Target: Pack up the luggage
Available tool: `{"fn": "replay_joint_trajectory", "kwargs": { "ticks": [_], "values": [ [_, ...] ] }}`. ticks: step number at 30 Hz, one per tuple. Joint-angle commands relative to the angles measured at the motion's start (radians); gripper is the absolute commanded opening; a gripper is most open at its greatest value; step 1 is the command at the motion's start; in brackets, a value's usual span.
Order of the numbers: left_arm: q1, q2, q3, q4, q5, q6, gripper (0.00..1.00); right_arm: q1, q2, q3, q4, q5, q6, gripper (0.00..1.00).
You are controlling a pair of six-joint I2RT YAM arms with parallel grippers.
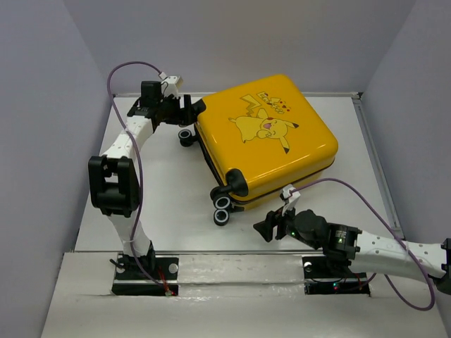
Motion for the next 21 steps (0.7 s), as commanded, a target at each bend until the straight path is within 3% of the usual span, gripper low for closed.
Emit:
{"fn": "replay_joint_trajectory", "kwargs": {
  "ticks": [1, 4, 7, 10, 11, 13, 16, 18, 21],
  "values": [
    [-0.002, 0.005, 0.072, 0.011, -0.009, 0.082, 0.89, -0.005, 0.003, 0.041, 0.035, -0.008, -0.022, 0.71],
    [-0.002, 0.003, 0.090, 0.011, -0.001, 0.103, 0.90, -0.005, 0.017, 0.050, 0.037, -0.007, -0.034, 0.71],
    [-0.002, 0.021, 0.101, -0.006, 0.016, 0.111, 0.83, -0.014, 0.023, 0.056, 0.037, -0.005, -0.042, 0.71],
    [-0.004, 0.023, 0.075, 0.006, 0.042, 0.108, 0.58, -0.023, 0.016, 0.053, 0.035, -0.013, -0.042, 0.71],
    [-0.004, 0.020, 0.069, 0.014, 0.041, 0.106, 0.43, -0.052, 0.014, 0.053, 0.034, -0.045, -0.045, 0.71],
    [-0.004, 0.018, 0.049, 0.019, 0.030, 0.105, 0.31, -0.077, 0.014, 0.055, 0.029, -0.071, -0.043, 0.72],
    [-0.004, 0.017, 0.033, 0.025, -0.001, 0.096, 0.07, -0.155, 0.025, 0.068, -0.012, -0.085, -0.033, 0.73],
    [-0.004, 0.002, 0.007, 0.055, -0.060, 0.065, 0.06, -0.216, 0.030, 0.081, -0.055, -0.103, -0.014, 0.71],
    [-0.004, -0.018, -0.045, 0.074, -0.166, 0.021, 0.06, -0.312, 0.019, 0.099, -0.075, -0.113, 0.003, 0.32]
  ]
}}
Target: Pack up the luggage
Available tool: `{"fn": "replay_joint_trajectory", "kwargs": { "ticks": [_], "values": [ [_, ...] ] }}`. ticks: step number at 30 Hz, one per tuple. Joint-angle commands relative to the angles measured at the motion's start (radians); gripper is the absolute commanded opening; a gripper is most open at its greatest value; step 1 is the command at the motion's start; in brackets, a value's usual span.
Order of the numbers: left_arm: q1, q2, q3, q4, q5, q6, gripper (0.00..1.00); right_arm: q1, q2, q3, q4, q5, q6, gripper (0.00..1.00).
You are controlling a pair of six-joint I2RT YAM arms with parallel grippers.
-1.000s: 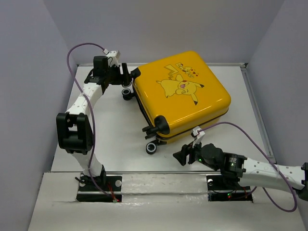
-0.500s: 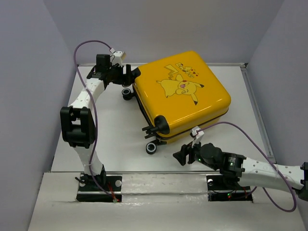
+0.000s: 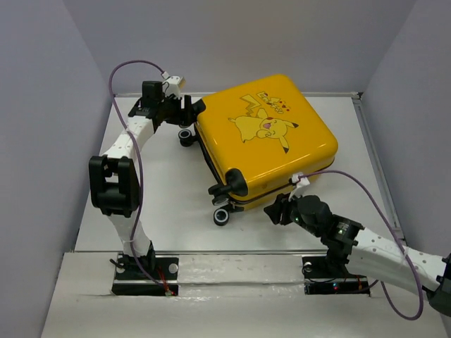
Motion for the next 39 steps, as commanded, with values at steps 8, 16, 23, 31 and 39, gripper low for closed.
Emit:
{"fn": "replay_joint_trajectory", "kwargs": {
  "ticks": [8, 16, 23, 31, 39],
  "values": [
    [-0.010, -0.209, -0.273, 0.134, -0.241, -0.167, 0.06, -0.284, 0.044, 0.138, -0.071, 0.080, 0.008, 0.07],
    [-0.114, -0.384, -0.378, 0.130, -0.229, -0.173, 0.06, -0.571, 0.116, 0.182, -0.050, 0.009, -0.041, 0.07],
    [-0.165, -0.592, -0.534, 0.093, -0.208, -0.229, 0.06, -0.754, 0.315, 0.262, 0.152, -0.351, -0.121, 0.07],
    [-0.197, -0.806, -0.700, 0.071, -0.126, -0.281, 0.06, -0.754, 0.719, 0.555, 0.410, -0.767, -0.107, 0.07],
    [-0.227, -0.949, -0.823, 0.109, -0.007, -0.370, 0.06, -0.754, 0.748, 0.640, 0.298, -0.766, -0.158, 0.45]
  ]
}}
